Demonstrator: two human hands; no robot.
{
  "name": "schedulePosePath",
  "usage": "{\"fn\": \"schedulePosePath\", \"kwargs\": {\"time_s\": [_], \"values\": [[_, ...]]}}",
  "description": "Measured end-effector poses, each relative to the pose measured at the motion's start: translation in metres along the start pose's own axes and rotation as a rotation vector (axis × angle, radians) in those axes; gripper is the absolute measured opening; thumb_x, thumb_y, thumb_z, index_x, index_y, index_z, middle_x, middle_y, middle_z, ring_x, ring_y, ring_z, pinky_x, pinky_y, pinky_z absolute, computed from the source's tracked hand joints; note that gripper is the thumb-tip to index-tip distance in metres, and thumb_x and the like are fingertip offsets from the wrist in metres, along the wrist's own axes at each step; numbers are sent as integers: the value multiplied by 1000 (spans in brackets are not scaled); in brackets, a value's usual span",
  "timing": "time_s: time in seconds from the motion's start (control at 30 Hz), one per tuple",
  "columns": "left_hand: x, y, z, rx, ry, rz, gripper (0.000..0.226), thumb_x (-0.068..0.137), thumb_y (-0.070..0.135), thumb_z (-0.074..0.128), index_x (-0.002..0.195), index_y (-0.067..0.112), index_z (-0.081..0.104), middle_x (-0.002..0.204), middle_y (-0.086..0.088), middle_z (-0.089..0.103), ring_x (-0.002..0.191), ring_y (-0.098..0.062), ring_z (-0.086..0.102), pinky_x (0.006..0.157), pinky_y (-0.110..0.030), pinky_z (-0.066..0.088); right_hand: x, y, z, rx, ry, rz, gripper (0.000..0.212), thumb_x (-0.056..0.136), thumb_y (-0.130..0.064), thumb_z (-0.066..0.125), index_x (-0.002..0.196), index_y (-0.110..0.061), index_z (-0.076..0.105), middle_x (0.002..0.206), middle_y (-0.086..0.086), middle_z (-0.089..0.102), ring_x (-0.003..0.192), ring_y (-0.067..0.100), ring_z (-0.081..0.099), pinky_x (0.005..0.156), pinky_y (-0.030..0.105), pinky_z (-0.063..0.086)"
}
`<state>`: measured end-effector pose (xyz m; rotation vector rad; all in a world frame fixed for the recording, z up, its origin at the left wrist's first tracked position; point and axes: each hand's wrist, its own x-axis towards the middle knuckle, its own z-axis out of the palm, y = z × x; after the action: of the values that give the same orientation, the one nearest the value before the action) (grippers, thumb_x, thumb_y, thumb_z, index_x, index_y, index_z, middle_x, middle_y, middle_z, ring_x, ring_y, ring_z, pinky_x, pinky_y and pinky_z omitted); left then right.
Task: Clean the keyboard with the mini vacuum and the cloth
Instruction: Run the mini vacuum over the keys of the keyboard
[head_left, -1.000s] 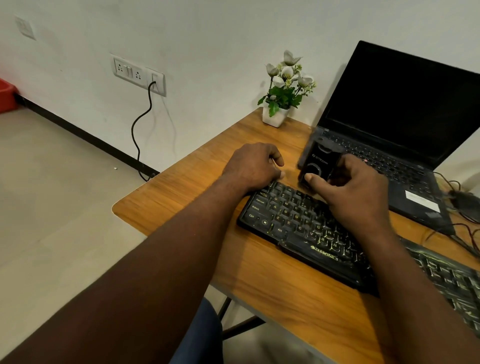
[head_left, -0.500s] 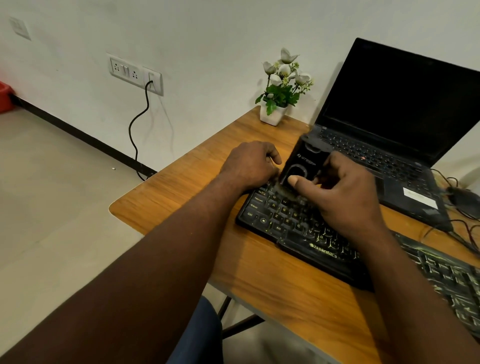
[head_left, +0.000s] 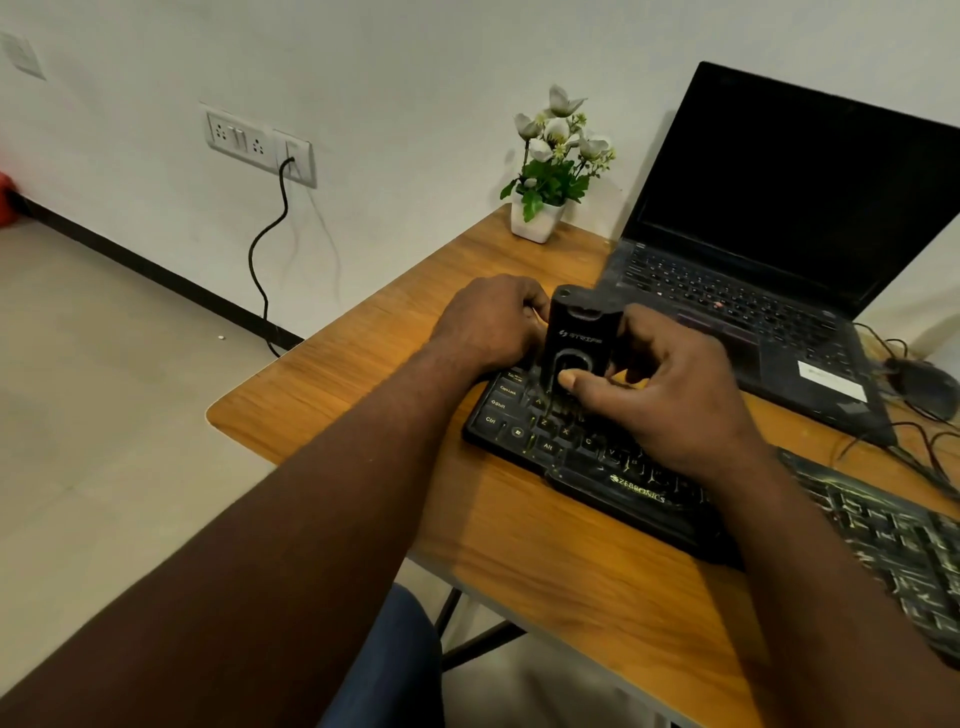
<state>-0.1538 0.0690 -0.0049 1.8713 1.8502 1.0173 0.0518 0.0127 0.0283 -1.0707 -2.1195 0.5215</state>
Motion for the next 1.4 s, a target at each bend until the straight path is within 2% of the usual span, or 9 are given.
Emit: {"fn": "schedulePosePath", "kwargs": {"time_s": [0.17,0.33,0.57,0.77,0.93,1.03,1.17,1.27,1.4], "values": [[-1,-1,2,-56,-13,-31,15,80,33,83,90,35,72,82,13,68,81,-9,65,72,-30,52,3,10,-11,-168,166,77,52,82,-34,84,130,-24,67,108,-13,72,84,-5,66,64,8,47],[-1,1,0,13,-8,6,18,86,24,71,76,35,60,76,16,62,75,-5,60,61,-26,44,-6,-3,-7,52,-49,0,42,80,-35,82,119,-31,68,99,-8,74,87,11,70,73,26,61],[0,-2,3,-52,-14,-22,12,80,31,80,85,35,71,80,14,67,77,-7,62,67,-29,48,2,8,-7,-149,116,44,47,82,-39,83,125,-27,67,94,-26,64,86,-16,62,61,2,45],[0,0,1,-7,-2,-1,19,85,22,69,76,35,61,79,14,64,77,-6,61,63,-27,46,-6,-4,-5,60,-29,-9,40,82,-31,84,118,-28,68,98,-10,73,89,3,69,70,13,55],[0,-2,3,-58,-24,-22,15,80,28,81,82,36,69,84,12,68,83,-10,64,73,-32,53,0,6,-16,-119,43,70,55,80,-37,81,131,-26,63,109,-16,69,93,-2,64,69,11,47],[2,-4,4,-72,-27,-35,16,78,32,85,88,34,72,85,13,68,84,-10,65,80,-36,56,-5,13,-27,-136,105,129,52,81,-34,82,128,-28,62,107,-13,68,90,6,65,71,24,55],[2,-4,4,-80,-23,-44,17,78,32,85,87,35,72,85,13,69,85,-10,66,82,-39,58,-12,10,-29,113,-66,113,44,78,-31,84,115,-44,62,102,-7,74,93,16,71,78,33,64],[1,-3,3,-75,-25,-45,16,78,33,85,88,35,72,87,12,70,85,-10,66,83,-39,58,-12,13,-28,94,-41,135,46,80,-31,83,118,-42,61,103,-4,73,93,19,72,81,45,64],[1,-2,2,-72,-37,-51,16,79,32,85,89,35,72,88,12,70,88,-10,66,84,-39,57,-12,19,-34,-26,78,175,48,82,-33,83,124,-33,59,103,-10,70,90,11,70,75,35,63]]}}
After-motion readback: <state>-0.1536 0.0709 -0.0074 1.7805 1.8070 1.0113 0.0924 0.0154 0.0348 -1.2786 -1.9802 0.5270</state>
